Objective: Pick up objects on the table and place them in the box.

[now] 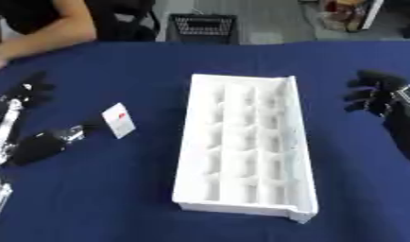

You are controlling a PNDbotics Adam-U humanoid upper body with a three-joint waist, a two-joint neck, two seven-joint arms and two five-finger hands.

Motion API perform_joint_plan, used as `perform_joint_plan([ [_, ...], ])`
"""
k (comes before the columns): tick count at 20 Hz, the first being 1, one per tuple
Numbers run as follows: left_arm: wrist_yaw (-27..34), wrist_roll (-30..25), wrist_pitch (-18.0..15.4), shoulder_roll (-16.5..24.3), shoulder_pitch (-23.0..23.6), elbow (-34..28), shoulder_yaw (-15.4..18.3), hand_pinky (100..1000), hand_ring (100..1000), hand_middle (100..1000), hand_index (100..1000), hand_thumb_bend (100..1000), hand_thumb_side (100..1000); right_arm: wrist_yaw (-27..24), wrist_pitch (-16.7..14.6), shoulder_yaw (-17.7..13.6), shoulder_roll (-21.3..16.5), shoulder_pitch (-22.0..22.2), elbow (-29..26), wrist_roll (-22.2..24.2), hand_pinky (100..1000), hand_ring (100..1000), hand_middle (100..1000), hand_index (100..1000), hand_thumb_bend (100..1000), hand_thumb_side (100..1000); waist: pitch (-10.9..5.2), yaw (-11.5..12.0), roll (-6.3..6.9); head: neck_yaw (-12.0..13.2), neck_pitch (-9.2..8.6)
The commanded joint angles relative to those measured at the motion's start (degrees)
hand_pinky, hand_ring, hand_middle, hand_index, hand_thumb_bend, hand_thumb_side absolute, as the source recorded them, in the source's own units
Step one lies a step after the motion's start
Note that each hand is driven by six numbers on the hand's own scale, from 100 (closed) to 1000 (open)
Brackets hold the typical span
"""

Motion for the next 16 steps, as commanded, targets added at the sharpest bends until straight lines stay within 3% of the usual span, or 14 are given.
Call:
perform_joint_plan([
  [1, -2.87, -1.33, 0.73, 2.14, -1.13, -1.07, -0.23, 852, 799, 807, 1000, 943, 534, 0.11, -0.08, -0.48, -1.13, -0.64, -0.36, 0.15, 652, 702, 735, 862, 100, 927, -0.84, -0.02, -0.01, 0.26, -0.63],
  [6, -8.77, -5.79, 2.22, 3.15, -2.79, -0.67, -1.63, 878, 804, 812, 1000, 939, 555, 0.09, -0.09, -0.41, -1.12, -0.71, -0.36, 0.24, 652, 702, 735, 862, 100, 926, -0.87, -0.17, 0.0, 0.44, -0.65],
  [16, -11.81, -10.72, 2.35, 3.86, -5.41, 3.49, -4.06, 916, 809, 816, 1000, 938, 597, 0.11, -0.03, -0.35, -1.06, -0.72, -0.33, 0.32, 652, 701, 734, 862, 100, 926, -0.86, -0.45, 0.05, 0.63, -0.61],
])
